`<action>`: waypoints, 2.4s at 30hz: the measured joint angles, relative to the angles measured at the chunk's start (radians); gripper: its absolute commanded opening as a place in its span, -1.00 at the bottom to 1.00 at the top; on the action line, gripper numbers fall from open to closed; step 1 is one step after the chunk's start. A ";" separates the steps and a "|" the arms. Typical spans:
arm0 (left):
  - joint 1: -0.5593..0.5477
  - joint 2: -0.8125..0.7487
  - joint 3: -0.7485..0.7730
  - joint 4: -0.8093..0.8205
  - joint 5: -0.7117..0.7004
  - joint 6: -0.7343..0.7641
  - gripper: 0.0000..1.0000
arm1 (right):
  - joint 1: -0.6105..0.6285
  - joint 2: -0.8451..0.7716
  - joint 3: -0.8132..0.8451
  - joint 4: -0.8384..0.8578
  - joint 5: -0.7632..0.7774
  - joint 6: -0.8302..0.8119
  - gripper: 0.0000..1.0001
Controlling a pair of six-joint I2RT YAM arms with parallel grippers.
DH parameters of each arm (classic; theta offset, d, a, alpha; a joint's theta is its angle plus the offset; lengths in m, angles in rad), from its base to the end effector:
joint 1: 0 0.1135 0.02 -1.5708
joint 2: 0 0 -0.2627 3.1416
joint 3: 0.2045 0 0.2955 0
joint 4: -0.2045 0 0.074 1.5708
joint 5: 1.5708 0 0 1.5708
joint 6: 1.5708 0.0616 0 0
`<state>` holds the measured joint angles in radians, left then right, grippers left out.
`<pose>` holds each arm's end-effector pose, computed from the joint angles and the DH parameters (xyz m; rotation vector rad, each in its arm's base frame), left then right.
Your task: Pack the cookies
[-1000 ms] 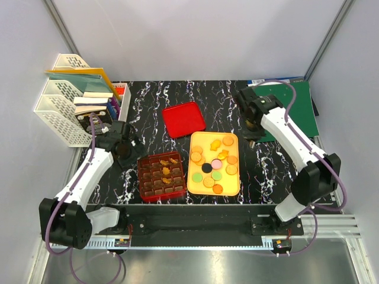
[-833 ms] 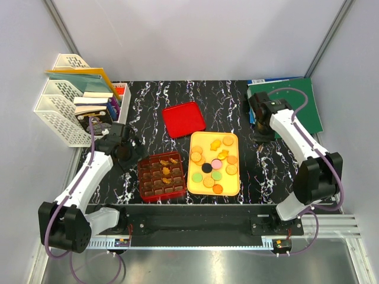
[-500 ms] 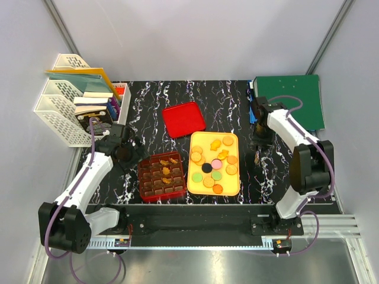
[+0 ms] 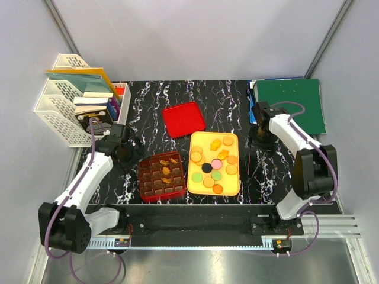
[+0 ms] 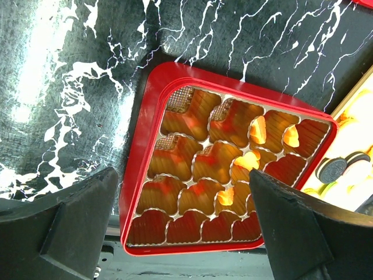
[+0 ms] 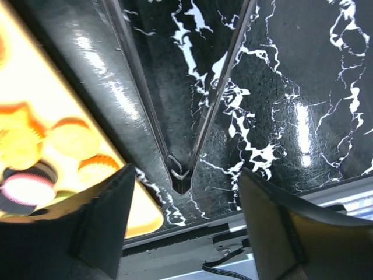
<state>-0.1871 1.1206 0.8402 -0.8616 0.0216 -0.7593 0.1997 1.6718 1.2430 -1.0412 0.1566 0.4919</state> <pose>0.2520 -0.0491 0.2043 -0.7710 2.6440 -0.2998 0.3431 0.0596 0.1750 0.4469 2.9556 -0.1696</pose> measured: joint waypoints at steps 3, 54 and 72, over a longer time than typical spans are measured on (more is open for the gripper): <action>0.000 0.000 0.000 0.000 0.005 0.000 0.98 | 0.000 -0.049 0.007 -0.004 -0.009 0.005 0.57; -0.068 1.067 0.914 0.126 -0.079 0.058 0.20 | 0.220 -0.197 -0.009 0.406 -0.203 -0.006 0.19; -0.096 1.098 0.896 0.175 -0.093 0.059 -0.60 | 0.220 -0.197 -0.020 0.386 -0.203 -0.010 0.19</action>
<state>-0.2832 2.2189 1.7359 -0.6861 -0.0715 -0.7002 0.4194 1.4750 1.2232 -0.6552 -0.0467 0.4824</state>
